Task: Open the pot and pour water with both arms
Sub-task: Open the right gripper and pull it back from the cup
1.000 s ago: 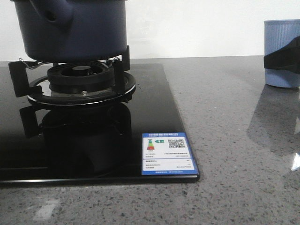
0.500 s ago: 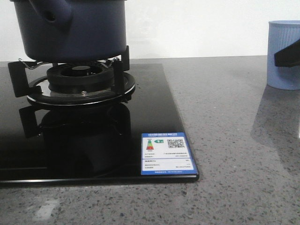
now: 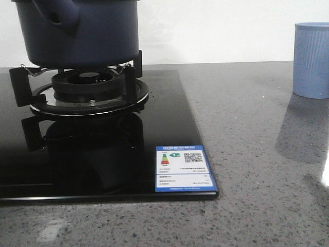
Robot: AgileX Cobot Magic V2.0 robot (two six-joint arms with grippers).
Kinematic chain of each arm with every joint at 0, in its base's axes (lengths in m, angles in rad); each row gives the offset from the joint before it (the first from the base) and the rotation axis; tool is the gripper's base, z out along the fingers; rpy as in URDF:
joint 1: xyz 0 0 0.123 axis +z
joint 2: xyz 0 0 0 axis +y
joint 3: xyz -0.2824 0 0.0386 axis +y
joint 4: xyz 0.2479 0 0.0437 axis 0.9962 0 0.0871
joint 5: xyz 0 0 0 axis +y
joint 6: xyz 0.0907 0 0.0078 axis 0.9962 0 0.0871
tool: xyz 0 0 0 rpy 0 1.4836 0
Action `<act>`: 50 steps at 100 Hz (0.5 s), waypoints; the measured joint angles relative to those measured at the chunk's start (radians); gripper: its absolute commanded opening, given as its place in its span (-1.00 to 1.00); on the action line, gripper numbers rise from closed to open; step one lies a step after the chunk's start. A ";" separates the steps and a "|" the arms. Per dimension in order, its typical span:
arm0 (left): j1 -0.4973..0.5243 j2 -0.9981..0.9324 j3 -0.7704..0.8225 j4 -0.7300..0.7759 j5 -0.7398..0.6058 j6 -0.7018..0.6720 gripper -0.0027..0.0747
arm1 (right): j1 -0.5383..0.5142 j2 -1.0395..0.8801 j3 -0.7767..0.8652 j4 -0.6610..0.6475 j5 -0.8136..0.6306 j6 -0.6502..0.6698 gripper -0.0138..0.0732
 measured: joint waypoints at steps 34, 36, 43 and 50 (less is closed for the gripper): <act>-0.138 0.181 0.000 0.000 -0.083 0.000 0.09 | 0.000 -0.027 0.000 -0.019 -0.165 0.092 0.73; -0.145 0.191 0.000 0.000 -0.089 0.000 0.09 | 0.000 -0.027 0.000 -0.022 -0.165 0.098 0.73; -0.164 0.222 0.000 0.000 -0.110 0.000 0.09 | 0.000 -0.027 0.000 -0.034 -0.165 0.114 0.73; -0.176 0.249 0.000 0.000 -0.133 0.000 0.09 | 0.000 -0.027 0.000 -0.038 -0.165 0.123 0.73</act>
